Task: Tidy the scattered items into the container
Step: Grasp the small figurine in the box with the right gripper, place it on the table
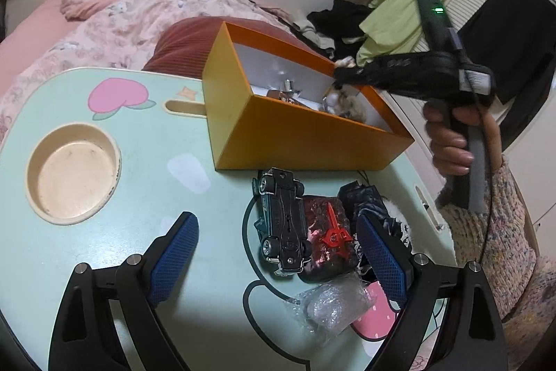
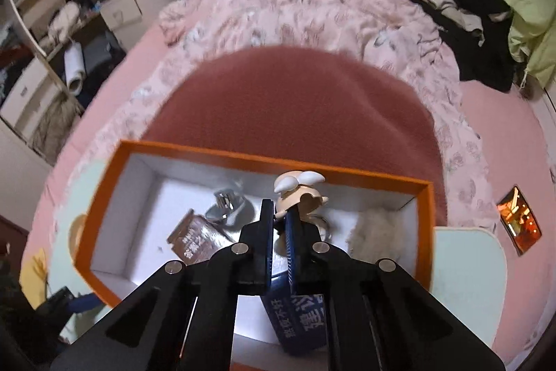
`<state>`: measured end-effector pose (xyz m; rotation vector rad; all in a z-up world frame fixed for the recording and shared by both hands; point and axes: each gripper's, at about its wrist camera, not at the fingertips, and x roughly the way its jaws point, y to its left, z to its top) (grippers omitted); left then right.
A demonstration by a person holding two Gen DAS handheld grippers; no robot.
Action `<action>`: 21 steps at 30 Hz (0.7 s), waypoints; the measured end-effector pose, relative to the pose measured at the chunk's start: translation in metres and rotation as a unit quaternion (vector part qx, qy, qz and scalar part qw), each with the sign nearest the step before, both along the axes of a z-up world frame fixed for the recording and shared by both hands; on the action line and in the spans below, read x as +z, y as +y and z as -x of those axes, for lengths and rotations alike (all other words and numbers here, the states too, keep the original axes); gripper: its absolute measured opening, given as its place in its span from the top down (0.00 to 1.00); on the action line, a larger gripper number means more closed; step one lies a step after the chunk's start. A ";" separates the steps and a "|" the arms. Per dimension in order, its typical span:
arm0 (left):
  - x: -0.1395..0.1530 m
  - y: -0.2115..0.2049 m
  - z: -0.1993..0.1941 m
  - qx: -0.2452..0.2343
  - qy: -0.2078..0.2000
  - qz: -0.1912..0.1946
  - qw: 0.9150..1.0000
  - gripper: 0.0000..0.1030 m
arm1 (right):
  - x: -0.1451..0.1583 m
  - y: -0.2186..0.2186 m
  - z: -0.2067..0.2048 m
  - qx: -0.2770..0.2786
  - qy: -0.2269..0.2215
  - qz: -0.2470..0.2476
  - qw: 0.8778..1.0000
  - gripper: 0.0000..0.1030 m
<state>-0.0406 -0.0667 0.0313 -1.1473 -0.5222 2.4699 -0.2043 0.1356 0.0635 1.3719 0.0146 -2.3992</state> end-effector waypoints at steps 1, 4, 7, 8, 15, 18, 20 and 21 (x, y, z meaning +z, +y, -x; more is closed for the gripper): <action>0.000 0.000 0.000 0.000 0.000 0.000 1.000 0.11 | 0.006 0.002 -0.002 -0.001 0.006 0.014 1.000 0.94; 0.000 0.000 0.000 0.000 0.000 0.001 1.000 0.11 | 0.027 0.009 -0.013 0.002 0.026 0.052 0.998 0.94; 0.000 0.000 0.000 0.000 0.000 0.000 1.000 0.11 | 0.048 0.017 -0.031 0.009 0.042 0.091 0.995 0.94; 0.000 0.000 0.000 0.000 0.000 0.000 1.000 0.11 | 0.053 0.021 -0.038 0.012 0.043 0.107 0.993 0.94; 0.000 0.000 0.000 0.000 0.000 0.000 1.000 0.11 | 0.057 0.059 -0.101 0.039 0.018 0.179 0.983 0.94; 0.000 0.000 -0.001 0.000 0.000 0.001 1.000 0.11 | 0.037 0.073 -0.119 0.035 -0.015 0.191 0.981 0.94; 0.000 0.000 0.000 0.000 0.000 0.005 1.000 0.11 | 0.020 0.079 -0.127 0.029 -0.036 0.194 0.980 0.94; 0.001 0.000 0.000 0.000 0.000 0.007 1.000 0.11 | 0.009 0.081 -0.129 0.028 -0.049 0.198 0.979 0.94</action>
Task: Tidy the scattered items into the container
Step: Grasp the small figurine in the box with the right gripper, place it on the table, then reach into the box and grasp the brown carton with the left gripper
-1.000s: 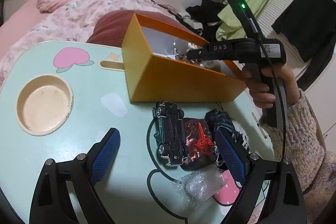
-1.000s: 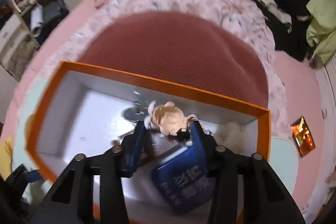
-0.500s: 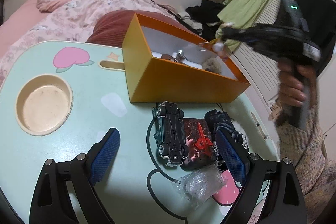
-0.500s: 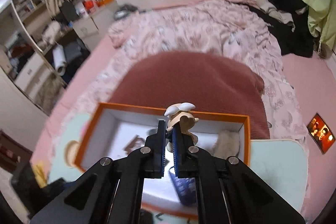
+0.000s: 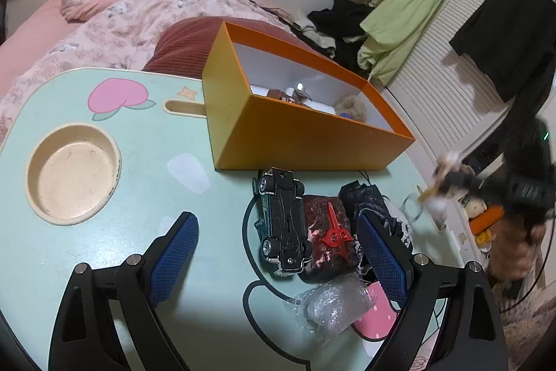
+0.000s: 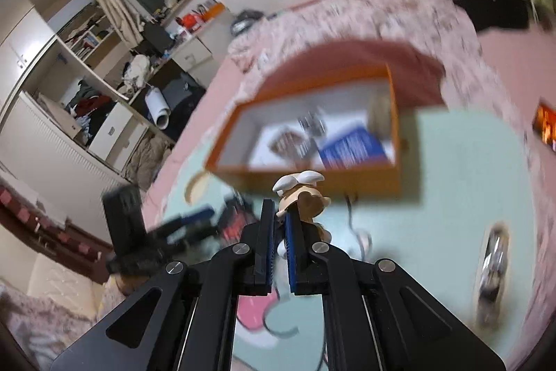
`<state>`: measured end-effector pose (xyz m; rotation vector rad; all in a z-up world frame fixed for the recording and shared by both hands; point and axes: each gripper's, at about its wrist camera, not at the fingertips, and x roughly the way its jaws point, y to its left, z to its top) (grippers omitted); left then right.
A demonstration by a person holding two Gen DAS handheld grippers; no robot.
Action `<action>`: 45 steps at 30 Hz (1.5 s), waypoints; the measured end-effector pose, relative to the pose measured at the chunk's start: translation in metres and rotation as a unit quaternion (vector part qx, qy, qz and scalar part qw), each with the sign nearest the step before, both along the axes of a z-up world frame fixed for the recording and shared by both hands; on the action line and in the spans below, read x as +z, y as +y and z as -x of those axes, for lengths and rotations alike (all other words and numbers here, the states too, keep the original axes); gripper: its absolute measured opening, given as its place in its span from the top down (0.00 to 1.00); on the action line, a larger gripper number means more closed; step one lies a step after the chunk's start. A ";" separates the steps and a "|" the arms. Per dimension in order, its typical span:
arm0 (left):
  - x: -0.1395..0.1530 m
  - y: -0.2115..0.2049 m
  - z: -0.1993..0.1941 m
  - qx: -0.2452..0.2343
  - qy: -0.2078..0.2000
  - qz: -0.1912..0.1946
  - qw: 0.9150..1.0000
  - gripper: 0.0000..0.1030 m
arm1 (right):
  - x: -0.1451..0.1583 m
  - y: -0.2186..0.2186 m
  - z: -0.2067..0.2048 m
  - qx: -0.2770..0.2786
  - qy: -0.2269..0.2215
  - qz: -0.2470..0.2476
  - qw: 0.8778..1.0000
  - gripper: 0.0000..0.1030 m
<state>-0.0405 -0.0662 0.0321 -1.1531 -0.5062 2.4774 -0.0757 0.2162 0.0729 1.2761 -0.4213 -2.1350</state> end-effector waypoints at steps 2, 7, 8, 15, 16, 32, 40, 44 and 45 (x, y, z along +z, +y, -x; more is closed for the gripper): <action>0.001 0.000 0.000 0.000 0.000 0.005 1.000 0.11 | -0.021 0.003 -0.002 -0.001 -0.028 0.003 1.000 0.94; 0.004 -0.001 -0.001 0.000 0.005 0.006 1.000 0.11 | -0.055 0.007 -0.001 -0.007 -0.056 0.038 0.998 0.91; 0.007 -0.002 -0.002 -0.001 0.010 0.006 1.000 0.11 | -0.058 0.007 0.001 -0.011 -0.056 0.040 0.998 0.89; 0.052 -0.005 0.000 -0.023 0.066 0.016 0.997 0.11 | -0.041 0.026 -0.010 -0.046 0.002 0.042 0.998 0.55; 0.061 -0.004 0.005 -0.033 0.071 0.016 0.997 0.11 | -0.039 0.029 -0.011 -0.054 0.013 0.032 0.998 0.53; 0.057 0.092 0.143 -0.144 -0.085 0.243 0.956 0.19 | -0.059 0.034 -0.020 -0.146 0.052 -0.095 0.983 0.47; 0.024 0.104 0.162 -0.152 -0.146 0.304 0.929 0.19 | -0.064 0.044 -0.021 -0.159 0.041 -0.026 0.986 0.39; 0.022 0.108 0.161 -0.162 -0.155 0.314 0.922 0.18 | -0.064 0.046 -0.019 -0.159 0.039 -0.017 0.986 0.38; 0.022 0.108 0.160 -0.165 -0.153 0.314 0.922 0.18 | -0.064 0.046 -0.019 -0.159 0.039 -0.016 0.986 0.38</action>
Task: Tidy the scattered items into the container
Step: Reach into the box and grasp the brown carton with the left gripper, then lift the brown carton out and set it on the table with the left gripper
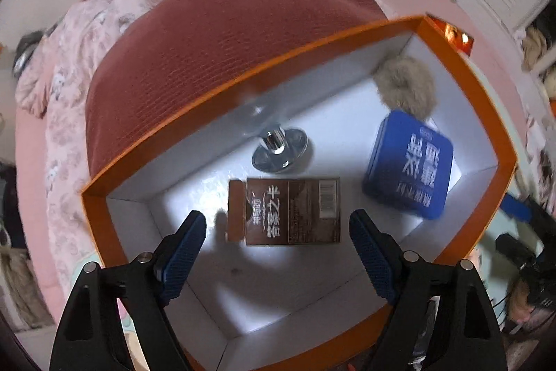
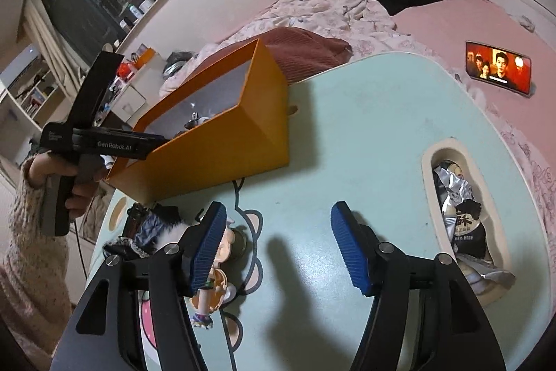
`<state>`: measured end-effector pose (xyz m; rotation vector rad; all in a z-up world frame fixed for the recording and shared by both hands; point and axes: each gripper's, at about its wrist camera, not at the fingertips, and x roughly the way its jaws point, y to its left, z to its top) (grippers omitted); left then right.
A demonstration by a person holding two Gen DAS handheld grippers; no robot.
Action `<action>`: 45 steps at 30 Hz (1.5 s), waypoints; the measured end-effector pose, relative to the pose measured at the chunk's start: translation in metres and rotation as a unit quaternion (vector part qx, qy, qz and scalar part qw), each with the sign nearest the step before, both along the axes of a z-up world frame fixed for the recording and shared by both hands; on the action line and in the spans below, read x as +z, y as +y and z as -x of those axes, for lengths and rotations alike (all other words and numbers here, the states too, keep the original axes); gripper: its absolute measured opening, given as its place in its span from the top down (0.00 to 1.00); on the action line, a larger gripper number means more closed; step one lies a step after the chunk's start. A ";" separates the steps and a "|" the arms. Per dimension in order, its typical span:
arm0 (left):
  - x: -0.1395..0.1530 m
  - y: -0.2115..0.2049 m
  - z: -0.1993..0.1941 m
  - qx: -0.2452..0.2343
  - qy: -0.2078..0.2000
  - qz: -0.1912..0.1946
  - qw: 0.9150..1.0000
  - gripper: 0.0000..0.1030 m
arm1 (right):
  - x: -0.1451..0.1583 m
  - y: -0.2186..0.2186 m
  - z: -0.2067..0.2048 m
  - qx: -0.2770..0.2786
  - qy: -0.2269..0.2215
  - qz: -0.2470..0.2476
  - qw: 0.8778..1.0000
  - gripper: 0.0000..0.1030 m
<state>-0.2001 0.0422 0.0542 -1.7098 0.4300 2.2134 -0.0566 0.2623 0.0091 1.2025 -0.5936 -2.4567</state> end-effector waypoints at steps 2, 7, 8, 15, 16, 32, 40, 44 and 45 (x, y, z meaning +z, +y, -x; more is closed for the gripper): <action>0.001 0.000 -0.002 -0.003 0.001 0.000 1.000 0.19 | 0.000 0.000 -0.001 0.000 0.000 0.000 1.000 0.38; 0.006 -0.002 -0.005 -0.016 0.005 -0.021 1.000 0.51 | -0.001 0.000 0.000 0.000 0.000 0.004 1.000 0.38; 0.010 -0.003 -0.006 -0.015 0.005 -0.031 0.999 0.57 | -0.001 0.000 0.000 0.001 0.000 0.005 1.000 0.38; 0.016 -0.012 -0.001 -0.003 0.008 -0.035 0.999 0.84 | -0.002 0.001 0.000 0.001 0.001 0.008 1.000 0.38; 0.020 -0.013 0.000 0.000 0.007 -0.043 0.999 0.74 | -0.002 0.001 0.000 0.001 0.001 0.008 1.000 0.38; -0.014 0.014 0.023 -0.009 -0.054 -0.038 0.998 0.32 | -0.004 0.007 0.002 0.001 0.000 0.024 1.000 0.37; 0.008 0.005 0.009 -0.012 -0.002 -0.067 0.998 0.63 | -0.003 0.007 0.000 0.001 0.001 0.030 1.000 0.37; 0.047 -0.010 -0.012 -0.009 0.043 -0.138 0.989 0.63 | -0.003 0.006 -0.001 0.002 0.001 0.030 1.000 0.37; 0.059 -0.015 -0.020 -0.006 0.055 -0.156 0.986 0.63 | -0.003 0.006 -0.001 0.002 0.001 0.030 1.000 0.37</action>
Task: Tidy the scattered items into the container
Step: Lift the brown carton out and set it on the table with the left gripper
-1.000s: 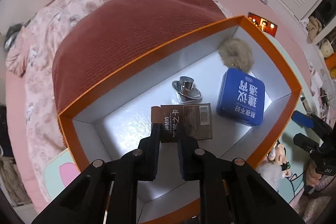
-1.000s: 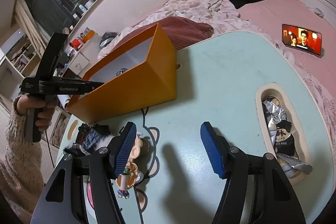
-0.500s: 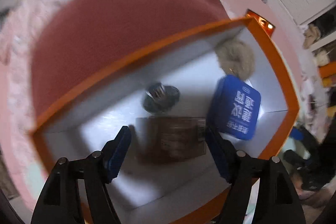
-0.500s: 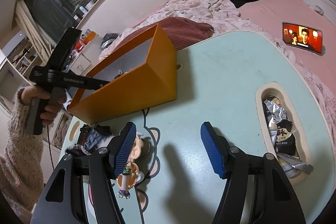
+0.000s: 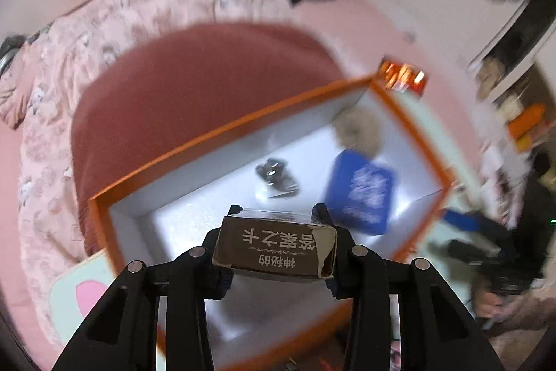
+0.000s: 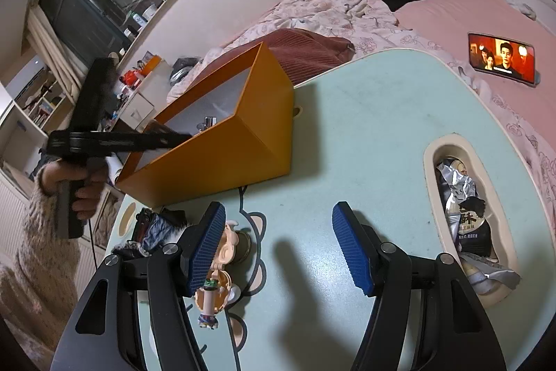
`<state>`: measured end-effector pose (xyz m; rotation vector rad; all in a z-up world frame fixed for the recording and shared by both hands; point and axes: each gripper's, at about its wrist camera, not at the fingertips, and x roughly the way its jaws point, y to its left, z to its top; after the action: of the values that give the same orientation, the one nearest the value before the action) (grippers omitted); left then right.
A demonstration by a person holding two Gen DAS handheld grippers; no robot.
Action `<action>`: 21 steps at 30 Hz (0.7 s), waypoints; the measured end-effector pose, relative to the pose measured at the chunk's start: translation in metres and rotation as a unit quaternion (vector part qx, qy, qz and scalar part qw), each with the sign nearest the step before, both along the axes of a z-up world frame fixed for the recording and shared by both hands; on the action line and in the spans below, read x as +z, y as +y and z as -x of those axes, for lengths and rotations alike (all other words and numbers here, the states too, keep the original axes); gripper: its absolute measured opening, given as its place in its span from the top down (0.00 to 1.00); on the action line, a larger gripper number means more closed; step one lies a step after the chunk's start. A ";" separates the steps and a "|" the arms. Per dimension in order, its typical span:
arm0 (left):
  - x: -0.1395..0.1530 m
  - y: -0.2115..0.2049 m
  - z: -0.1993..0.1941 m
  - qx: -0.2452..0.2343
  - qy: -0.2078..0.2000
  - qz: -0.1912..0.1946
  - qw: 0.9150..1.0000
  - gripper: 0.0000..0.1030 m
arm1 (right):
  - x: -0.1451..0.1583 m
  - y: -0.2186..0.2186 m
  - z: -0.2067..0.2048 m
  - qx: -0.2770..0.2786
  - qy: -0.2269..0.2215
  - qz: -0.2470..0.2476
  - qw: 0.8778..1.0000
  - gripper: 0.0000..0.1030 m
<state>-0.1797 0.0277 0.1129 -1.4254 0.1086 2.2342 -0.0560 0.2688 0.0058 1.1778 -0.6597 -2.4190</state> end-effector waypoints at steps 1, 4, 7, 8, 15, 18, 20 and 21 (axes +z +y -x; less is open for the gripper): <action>0.010 -0.005 -0.009 0.005 0.011 -0.015 1.000 0.63 | 0.000 0.000 0.000 0.000 0.000 0.000 1.000 0.37; 0.030 -0.031 -0.039 0.034 0.048 -0.034 0.998 0.62 | 0.000 0.000 0.000 0.000 0.000 -0.001 1.000 0.37; 0.026 -0.056 -0.065 0.069 0.063 -0.034 0.995 0.62 | 0.000 -0.001 0.000 0.000 0.000 -0.003 1.000 0.37; 0.019 -0.066 -0.076 0.087 0.061 -0.032 0.994 0.62 | 0.000 -0.001 -0.001 0.000 0.000 -0.004 1.000 0.37; -0.055 -0.100 -0.119 0.176 0.035 -0.050 0.982 0.62 | 0.002 -0.006 -0.002 0.001 0.002 -0.021 1.000 0.37; -0.071 -0.095 -0.131 0.180 0.052 -0.042 0.981 0.62 | 0.003 -0.010 -0.002 0.002 0.002 -0.034 0.999 0.37; -0.074 -0.092 -0.136 0.181 0.065 -0.047 0.980 0.62 | 0.005 -0.012 -0.003 0.001 0.002 -0.044 0.999 0.37; -0.074 -0.090 -0.139 0.182 0.073 -0.050 0.979 0.62 | 0.006 -0.014 -0.004 0.000 0.002 -0.050 0.999 0.37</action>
<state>-0.0407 -0.0619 0.0391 -1.3105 -0.2333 2.5975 -0.0523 0.2551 0.0114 1.2120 -0.5425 -2.4799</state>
